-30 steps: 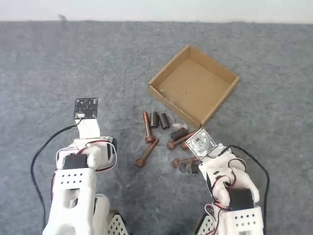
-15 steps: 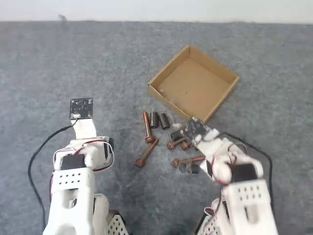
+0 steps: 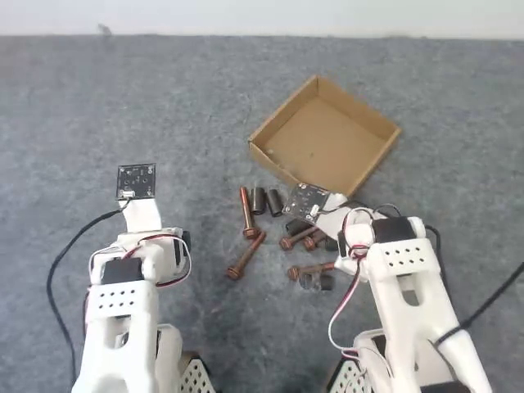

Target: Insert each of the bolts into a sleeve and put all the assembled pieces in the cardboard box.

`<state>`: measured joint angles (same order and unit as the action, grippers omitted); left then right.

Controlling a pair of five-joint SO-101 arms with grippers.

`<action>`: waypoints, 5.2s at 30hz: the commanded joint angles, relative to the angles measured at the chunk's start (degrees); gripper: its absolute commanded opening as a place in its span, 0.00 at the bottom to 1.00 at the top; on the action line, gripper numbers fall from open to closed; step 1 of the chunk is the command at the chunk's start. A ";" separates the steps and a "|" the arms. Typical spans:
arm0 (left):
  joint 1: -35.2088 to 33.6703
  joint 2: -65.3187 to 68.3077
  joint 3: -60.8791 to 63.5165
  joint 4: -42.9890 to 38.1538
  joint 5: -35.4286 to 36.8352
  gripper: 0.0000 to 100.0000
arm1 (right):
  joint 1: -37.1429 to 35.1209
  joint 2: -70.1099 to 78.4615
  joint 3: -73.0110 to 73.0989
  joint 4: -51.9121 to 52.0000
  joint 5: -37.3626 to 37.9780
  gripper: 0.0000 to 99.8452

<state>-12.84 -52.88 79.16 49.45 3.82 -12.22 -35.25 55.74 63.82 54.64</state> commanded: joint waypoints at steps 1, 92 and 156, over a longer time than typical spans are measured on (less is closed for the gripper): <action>-0.35 0.35 -1.01 -1.14 0.26 0.19 | -2.77 1.89 -3.08 -2.24 2.90 0.24; 0.09 0.35 -1.10 -1.49 0.18 0.19 | 4.00 29.93 -10.81 -8.84 -0.53 0.09; 29.01 50.37 -31.60 8.62 2.55 0.01 | 11.91 26.33 -8.09 -14.90 -24.26 0.01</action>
<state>20.48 -4.53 49.89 58.59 6.11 -2.11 -6.42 47.65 50.02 30.90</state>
